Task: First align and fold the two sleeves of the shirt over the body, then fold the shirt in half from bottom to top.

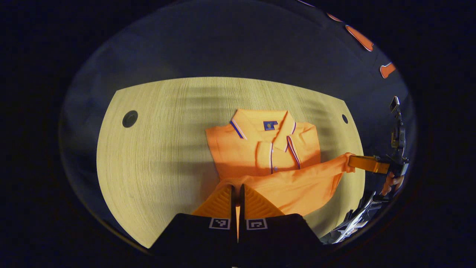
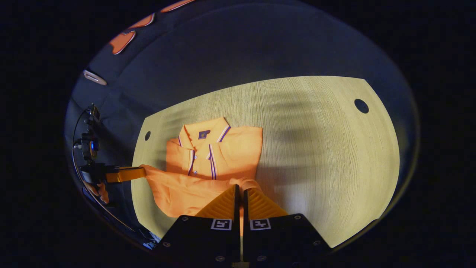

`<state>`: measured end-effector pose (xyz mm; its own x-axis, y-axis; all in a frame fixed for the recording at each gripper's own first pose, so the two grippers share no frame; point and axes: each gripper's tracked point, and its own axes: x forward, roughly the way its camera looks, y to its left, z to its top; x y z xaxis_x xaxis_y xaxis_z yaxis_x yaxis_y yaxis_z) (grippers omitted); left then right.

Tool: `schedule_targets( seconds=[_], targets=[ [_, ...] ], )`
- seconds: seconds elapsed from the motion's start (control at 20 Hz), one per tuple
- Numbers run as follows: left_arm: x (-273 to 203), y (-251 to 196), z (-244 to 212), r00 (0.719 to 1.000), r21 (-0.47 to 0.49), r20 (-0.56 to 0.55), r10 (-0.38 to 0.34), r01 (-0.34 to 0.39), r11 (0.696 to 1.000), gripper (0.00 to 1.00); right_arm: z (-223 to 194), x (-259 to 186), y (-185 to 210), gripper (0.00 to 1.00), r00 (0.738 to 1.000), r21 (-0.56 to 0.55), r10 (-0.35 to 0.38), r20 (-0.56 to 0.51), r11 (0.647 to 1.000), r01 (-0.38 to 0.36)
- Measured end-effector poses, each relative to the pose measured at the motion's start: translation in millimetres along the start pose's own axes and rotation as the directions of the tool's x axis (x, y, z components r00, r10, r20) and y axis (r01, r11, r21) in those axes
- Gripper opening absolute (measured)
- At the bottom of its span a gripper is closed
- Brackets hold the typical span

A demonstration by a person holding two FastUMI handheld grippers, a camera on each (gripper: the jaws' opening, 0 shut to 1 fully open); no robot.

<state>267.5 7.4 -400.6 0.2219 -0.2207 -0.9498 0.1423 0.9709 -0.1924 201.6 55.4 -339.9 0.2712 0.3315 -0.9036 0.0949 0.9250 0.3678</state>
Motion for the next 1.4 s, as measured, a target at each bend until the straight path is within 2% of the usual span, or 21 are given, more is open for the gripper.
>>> schedule_targets(
  seconds=[0.2,0.4,0.55,0.65,0.7,0.75,0.8,0.85,0.9,0.95,1.05,1.15,1.4],
  targets=[
    [5.2,10.6,36.2,0.998,-0.036,0.06,0.018,-0.015,0.999,0.01,32.8,14.7,1.4,0.04,0.999,0.037,0.028,0.03,0.999,-0.029],
    [20.6,41.2,61.2,0.987,-0.006,0.099,0.13,-0.13,0.992,0.01,67.2,35.9,-2.8,0.03,0.998,0.043,0.024,0.052,0.999,-0.026],
    [31.2,51.4,75.1,0.969,-0.017,0.149,0.198,-0.198,0.98,0.02,92.1,45.5,1.8,0.04,0.994,0.105,0.045,0.101,0.993,-0.056],
    [25.8,54.1,85.3,0.955,-0.042,0.2,0.219,-0.215,0.976,0.17,102.8,43.4,-0.8,0.13,0.99,0.145,0.048,0.134,0.987,-0.068],
    [21.0,54.4,93.3,0.945,-0.059,0.24,0.224,-0.216,0.975,0.19,106.8,40.0,-3.8,0.27,0.987,0.137,0.041,0.153,0.989,-0.062],
    [12.2,52.7,98.4,0.936,-0.063,0.271,0.227,-0.218,0.974,0.4,109.9,37.8,-8.5,0.33,0.984,0.121,0.035,0.176,0.991,-0.056],
    [10.0,54.2,99.5,0.927,-0.066,0.296,0.23,-0.22,0.973,0.42,113.7,33.8,-12.3,0.39,0.98,0.1,0.026,0.196,0.994,-0.047],
    [0.8,51.3,101.5,0.919,-0.063,0.316,0.235,-0.227,0.972,0.61,117.8,24.4,-13.8,0.51,0.974,0.081,0.021,0.224,0.996,-0.04],
    [-8.6,50.1,104.5,0.907,-0.06,0.346,0.241,-0.235,0.97,0.68,121.4,16.6,-12.7,0.56,0.967,0.052,0.017,0.255,0.998,-0.031],
    [-20.7,46.7,108.5,0.894,-0.052,0.378,0.24,-0.239,0.97,0.86,123.9,6.1,-13.1,0.59,0.958,0.021,0.006,0.287,1.0,-0.012],
    [-47.1,30.6,111.5,0.861,-0.027,0.457,0.226,-0.24,0.97,0.94,127.5,-16.2,-5.2,0.7,0.931,-0.041,-0.005,0.365,0.999,0.021],
    [-65.2,16.7,107.2,0.835,-0.004,0.505,0.217,-0.249,0.968,0.95,128.3,-45.7,6.2,0.86,0.896,-0.095,-0.003,0.444,0.994,0.05],
    [-126.2,-18.7,83.2,0.787,0.021,0.597,0.156,-0.21,0.978,0.96,110.3,-105.0,30.4,0.98,0.828,-0.176,0.008,0.561,0.978,0.109]
  ],
)
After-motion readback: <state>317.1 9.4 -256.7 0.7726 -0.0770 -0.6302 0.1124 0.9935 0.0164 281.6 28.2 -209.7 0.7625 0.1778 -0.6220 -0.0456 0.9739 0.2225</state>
